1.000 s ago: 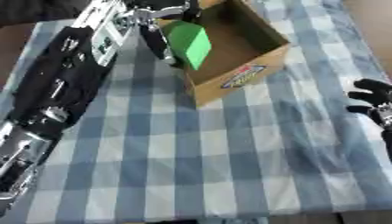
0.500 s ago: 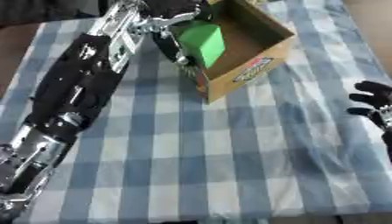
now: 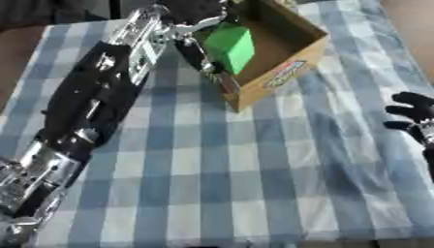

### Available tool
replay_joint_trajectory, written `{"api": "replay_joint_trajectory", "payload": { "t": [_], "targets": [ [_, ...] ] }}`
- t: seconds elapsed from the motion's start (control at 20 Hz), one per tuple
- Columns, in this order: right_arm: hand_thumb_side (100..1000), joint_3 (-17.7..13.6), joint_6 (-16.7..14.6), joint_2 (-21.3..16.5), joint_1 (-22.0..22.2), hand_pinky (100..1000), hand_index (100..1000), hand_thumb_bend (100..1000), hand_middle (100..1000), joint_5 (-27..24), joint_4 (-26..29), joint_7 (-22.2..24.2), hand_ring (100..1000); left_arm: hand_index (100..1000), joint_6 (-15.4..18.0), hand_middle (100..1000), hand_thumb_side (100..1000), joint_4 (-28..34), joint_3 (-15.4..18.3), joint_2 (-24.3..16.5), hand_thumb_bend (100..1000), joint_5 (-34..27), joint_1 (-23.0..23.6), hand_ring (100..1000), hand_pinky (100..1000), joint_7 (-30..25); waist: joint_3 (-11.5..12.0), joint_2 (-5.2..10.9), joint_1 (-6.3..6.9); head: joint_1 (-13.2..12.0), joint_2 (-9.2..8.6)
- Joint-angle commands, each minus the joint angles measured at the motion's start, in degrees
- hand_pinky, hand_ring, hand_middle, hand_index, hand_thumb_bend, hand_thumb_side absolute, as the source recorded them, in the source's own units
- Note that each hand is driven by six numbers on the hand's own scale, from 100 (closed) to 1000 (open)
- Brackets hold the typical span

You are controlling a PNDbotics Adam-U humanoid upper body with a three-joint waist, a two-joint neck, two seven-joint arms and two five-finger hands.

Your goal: Pick up objects on the table and place them in the box.

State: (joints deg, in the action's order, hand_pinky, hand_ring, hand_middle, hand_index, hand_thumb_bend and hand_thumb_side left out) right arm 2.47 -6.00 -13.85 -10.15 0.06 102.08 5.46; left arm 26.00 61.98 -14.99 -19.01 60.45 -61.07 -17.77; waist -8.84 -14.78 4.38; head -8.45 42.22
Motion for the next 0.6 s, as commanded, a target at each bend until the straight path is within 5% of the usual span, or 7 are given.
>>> {"api": "replay_joint_trajectory", "payload": {
  "t": [0.05, 0.6],
  "targets": [
    [730, -0.2, -0.1, -0.5, -0.6, 718, 847, 100, 811, -0.2, 0.6, 0.1, 815, 681, 0.5, 513, 102, 0.6, -1.3, -1.9, 500, -1.0, -0.6, 615, 730, -1.3, -0.1, 0.6, -0.12, 0.0, -0.66],
    [731, 0.3, -0.2, -0.8, -0.8, 719, 848, 100, 811, -0.2, 0.6, 0.5, 816, 679, -3.5, 511, 100, 1.9, 1.1, -3.8, 494, -4.7, -3.6, 615, 727, 1.0, -1.1, 0.6, 0.04, 0.0, -1.75]
  ]
}}
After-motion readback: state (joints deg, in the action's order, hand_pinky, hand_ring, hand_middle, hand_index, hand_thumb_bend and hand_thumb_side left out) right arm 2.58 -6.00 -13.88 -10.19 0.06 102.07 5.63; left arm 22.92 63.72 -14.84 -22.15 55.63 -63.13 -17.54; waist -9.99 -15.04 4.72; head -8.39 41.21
